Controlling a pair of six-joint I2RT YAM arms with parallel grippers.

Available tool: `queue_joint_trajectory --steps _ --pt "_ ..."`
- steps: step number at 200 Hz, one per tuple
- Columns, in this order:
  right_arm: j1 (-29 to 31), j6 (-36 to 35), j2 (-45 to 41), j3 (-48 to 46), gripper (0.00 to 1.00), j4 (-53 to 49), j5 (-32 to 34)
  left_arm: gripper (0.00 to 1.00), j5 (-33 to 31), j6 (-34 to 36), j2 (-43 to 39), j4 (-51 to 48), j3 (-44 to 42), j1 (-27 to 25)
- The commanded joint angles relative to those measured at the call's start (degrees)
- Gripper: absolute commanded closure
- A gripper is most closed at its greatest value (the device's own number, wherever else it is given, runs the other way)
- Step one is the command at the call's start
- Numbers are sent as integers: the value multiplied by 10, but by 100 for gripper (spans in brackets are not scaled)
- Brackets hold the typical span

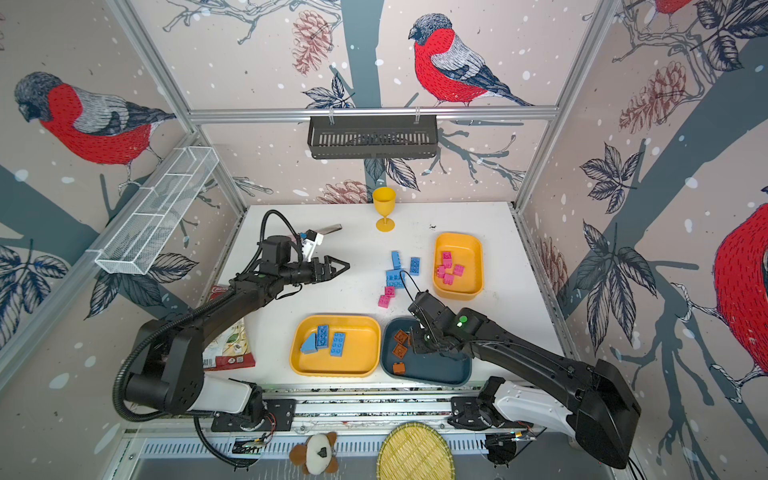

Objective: Sort the legos into containers by color
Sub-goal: 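Carry the brown brick over the teal tray and release it, then move the right gripper back above the two pink bricks, then close the right gripper on the nearer pink brick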

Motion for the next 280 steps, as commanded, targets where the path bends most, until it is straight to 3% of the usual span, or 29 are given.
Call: queue_joint_trajectory --steps 1,13,32,79,101,133,173,211,280 --pt "3 -6 5 3 45 -2 -23 4 3 10 2 5 8 -1" --pt "0 -13 7 13 33 0 -22 4 3 16 1 -2 11 -1" --pt "-19 -31 9 30 25 2 -21 3 -3 28 -1 -19 19 -1" --pt "-89 -70 50 87 22 92 -32 3 -11 33 -11 -32 19 -1" --pt "-92 -68 145 161 22 82 -16 3 -22 40 -23 -47 19 0" --pt "-90 -8 246 236 21 93 -2 3 -32 43 -37 -54 15 1" --pt "-82 50 345 309 21 79 40 3 -41 43 -49 -48 8 3" --pt "-71 94 411 338 28 86 64 3 -40 45 -49 -49 2 7" --pt "-51 100 491 356 44 92 85 3 -43 57 -53 -60 2 11"
